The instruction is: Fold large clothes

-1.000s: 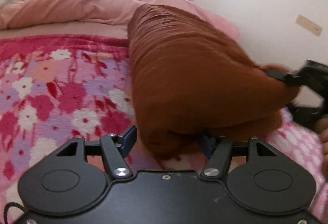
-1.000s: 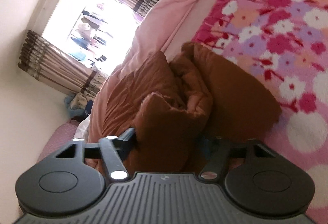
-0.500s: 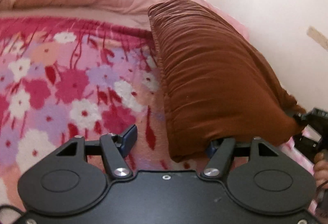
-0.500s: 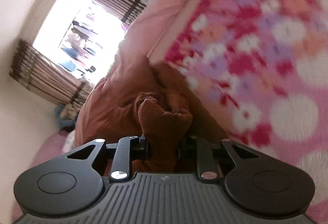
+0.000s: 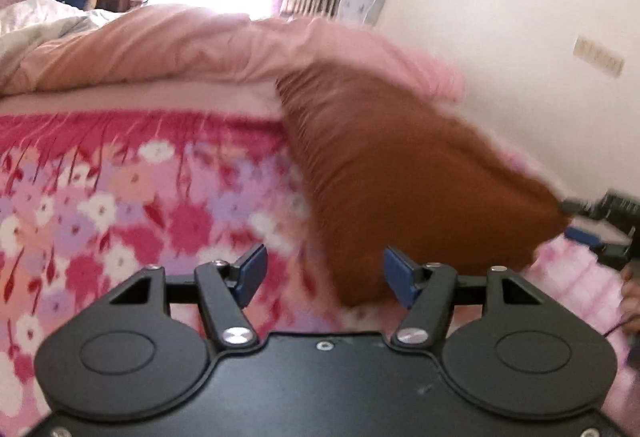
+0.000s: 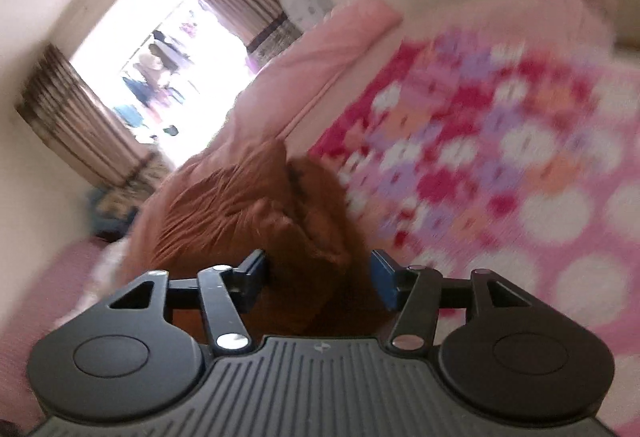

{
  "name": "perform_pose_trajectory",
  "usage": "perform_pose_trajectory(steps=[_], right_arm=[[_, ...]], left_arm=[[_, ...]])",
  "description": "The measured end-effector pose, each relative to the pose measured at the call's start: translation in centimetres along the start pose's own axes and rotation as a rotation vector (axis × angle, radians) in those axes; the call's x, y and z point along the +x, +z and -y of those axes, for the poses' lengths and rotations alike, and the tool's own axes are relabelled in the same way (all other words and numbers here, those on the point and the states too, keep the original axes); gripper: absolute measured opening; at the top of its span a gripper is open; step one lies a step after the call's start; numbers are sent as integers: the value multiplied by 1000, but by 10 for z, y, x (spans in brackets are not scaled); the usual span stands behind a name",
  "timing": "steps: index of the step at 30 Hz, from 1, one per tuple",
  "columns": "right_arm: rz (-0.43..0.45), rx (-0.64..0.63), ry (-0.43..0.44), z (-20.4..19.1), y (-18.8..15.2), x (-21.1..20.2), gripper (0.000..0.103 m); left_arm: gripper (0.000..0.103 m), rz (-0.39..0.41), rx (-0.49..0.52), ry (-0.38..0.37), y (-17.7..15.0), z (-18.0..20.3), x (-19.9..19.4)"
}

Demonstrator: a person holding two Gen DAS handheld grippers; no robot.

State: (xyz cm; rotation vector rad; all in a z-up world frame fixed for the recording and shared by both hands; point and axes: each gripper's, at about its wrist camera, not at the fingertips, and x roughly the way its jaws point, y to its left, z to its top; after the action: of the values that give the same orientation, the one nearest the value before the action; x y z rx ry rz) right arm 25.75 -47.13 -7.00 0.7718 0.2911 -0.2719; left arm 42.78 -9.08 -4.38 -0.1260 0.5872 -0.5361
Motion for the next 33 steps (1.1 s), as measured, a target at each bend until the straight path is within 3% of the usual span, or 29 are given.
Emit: perform_pose_trajectory(steps=[4, 8, 13, 19, 22, 24, 29, 31, 32, 33], right_arm=[[90, -197, -9, -47, 4, -19, 53], [92, -366, -47, -86, -7, -12, 32], [48, -434, -75, -94, -18, 7, 27], [10, -450, -103, -87, -29, 19, 25], [-16, -438, -119, -80, -32, 29, 17], [-27, -428, -132, -73, -35, 34, 6], [-39, -398, -105, -63, -38, 34, 6], [-43, -392, -60, -65, -31, 26, 15], [-40, -386, -32, -67, -24, 23, 24], [-34, -374, 9, -68, -15, 20, 39]], left_arm=[[66, 53, -13, -70, 26, 15, 2], [66, 25, -9, -96, 33, 32, 30], [66, -31, -1, -82, 25, 45, 66], [69, -29, -9, -67, 16, 43, 82], [70, -33, -16, -62, 13, 42, 90], [70, -39, -9, -54, 11, 42, 92], [70, -38, 26, -47, 13, 46, 89], [70, -34, 20, -67, 24, 40, 84], [70, -29, 12, -73, 31, 36, 82], [70, -23, 3, -69, 39, 31, 81]])
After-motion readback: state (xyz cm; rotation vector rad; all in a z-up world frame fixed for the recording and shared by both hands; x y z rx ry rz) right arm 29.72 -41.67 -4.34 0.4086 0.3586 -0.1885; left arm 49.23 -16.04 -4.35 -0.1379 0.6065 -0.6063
